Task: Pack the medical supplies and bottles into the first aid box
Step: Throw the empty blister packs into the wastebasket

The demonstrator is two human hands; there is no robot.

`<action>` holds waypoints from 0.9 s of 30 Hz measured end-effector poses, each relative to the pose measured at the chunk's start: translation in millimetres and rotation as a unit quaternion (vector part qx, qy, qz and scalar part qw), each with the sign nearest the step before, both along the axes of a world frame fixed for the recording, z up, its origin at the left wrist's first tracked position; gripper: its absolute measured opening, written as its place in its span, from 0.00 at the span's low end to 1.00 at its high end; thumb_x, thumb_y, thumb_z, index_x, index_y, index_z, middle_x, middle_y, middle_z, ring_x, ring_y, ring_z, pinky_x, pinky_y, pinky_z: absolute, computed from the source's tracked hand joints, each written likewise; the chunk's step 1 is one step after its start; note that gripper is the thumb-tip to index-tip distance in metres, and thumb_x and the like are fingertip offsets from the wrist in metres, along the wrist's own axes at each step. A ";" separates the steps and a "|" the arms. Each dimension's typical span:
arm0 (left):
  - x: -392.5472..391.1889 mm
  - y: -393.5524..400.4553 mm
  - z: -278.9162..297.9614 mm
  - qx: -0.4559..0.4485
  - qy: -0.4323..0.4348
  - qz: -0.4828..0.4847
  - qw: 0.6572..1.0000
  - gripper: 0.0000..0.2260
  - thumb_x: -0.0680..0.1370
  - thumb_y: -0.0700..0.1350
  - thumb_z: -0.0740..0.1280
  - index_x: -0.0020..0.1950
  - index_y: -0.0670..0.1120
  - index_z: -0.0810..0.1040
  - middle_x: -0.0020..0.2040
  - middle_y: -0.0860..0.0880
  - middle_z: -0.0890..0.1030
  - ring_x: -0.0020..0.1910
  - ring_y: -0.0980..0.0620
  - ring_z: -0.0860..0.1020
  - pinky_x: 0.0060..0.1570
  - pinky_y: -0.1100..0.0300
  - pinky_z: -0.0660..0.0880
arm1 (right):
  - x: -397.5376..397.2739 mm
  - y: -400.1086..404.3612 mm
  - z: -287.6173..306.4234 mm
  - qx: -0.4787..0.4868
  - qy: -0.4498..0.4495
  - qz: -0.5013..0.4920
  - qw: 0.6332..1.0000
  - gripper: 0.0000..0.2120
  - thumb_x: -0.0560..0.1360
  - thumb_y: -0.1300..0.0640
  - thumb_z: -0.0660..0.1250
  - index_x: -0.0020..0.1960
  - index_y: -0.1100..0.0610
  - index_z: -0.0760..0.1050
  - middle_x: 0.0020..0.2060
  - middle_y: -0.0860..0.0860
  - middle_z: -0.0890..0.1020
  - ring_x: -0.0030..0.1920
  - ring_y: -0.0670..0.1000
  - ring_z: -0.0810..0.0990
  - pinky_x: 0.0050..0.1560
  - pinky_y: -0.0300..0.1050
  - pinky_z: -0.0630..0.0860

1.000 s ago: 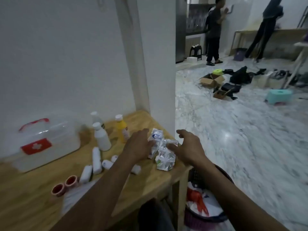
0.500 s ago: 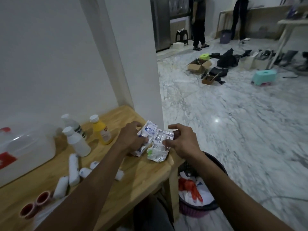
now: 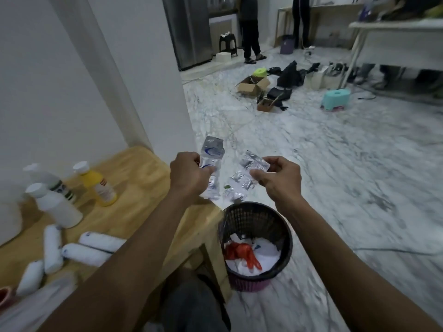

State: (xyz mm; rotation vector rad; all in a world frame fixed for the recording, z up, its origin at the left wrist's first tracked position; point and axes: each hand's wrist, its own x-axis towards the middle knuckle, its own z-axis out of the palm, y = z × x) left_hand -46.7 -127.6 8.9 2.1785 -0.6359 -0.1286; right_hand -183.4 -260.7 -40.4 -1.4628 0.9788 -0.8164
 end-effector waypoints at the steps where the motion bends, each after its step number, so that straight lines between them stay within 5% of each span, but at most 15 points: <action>1: -8.3 -11.7 -2.2 -0.005 0.010 -0.004 1.000 0.09 0.69 0.47 0.77 0.41 0.42 0.83 0.39 0.44 0.85 0.38 0.46 0.81 0.41 0.52 0.78 | -6.4 -8.0 -0.5 -0.011 0.009 -0.019 1.000 0.14 0.61 0.57 0.80 0.44 0.50 0.81 0.36 0.49 0.85 0.37 0.52 0.84 0.46 0.56 0.83; 6: -50.2 -64.8 -34.7 0.013 0.066 -0.032 0.997 0.05 0.71 0.45 0.75 0.43 0.46 0.83 0.43 0.44 0.83 0.42 0.42 0.81 0.42 0.51 0.78 | -36.2 -37.0 -16.5 -0.048 0.050 -0.069 0.995 0.10 0.66 0.58 0.76 0.43 0.48 0.79 0.35 0.47 0.83 0.36 0.49 0.82 0.42 0.45 0.79; 11: -73.3 -90.6 -97.0 0.098 0.100 -0.035 0.990 0.01 0.74 0.42 0.72 0.43 0.45 0.81 0.43 0.44 0.82 0.39 0.44 0.79 0.36 0.57 0.71 | -47.3 -52.9 -66.1 -0.046 0.125 -0.070 0.989 0.11 0.69 0.59 0.73 0.51 0.53 0.80 0.38 0.49 0.82 0.44 0.52 0.82 0.48 0.49 0.79; 16: -74.9 -92.9 -179.9 0.196 0.136 -0.007 0.971 0.07 0.73 0.41 0.73 0.36 0.47 0.79 0.41 0.44 0.83 0.37 0.45 0.79 0.37 0.53 0.79 | -49.0 -58.0 -140.7 0.008 0.203 -0.036 0.978 0.12 0.71 0.63 0.70 0.54 0.57 0.79 0.41 0.51 0.80 0.45 0.52 0.80 0.42 0.40 0.70; 20: -62.2 -90.1 -202.2 0.197 0.152 0.008 0.969 0.05 0.73 0.41 0.74 0.47 0.42 0.83 0.47 0.42 0.85 0.43 0.43 0.81 0.39 0.56 0.77 | -38.1 -60.9 -163.4 0.029 0.223 -0.021 0.974 0.13 0.72 0.63 0.69 0.56 0.58 0.78 0.48 0.55 0.82 0.48 0.53 0.80 0.41 0.39 0.71; 27: -50.9 -93.8 -205.7 0.160 0.154 -0.003 0.975 0.22 0.74 0.45 0.74 0.64 0.40 0.74 0.60 0.42 0.80 0.59 0.42 0.77 0.54 0.53 0.73 | -21.1 -66.8 -178.0 0.033 0.236 0.002 0.971 0.31 0.72 0.55 0.74 0.72 0.56 0.67 0.65 0.56 0.75 0.65 0.58 0.74 0.63 0.54 0.74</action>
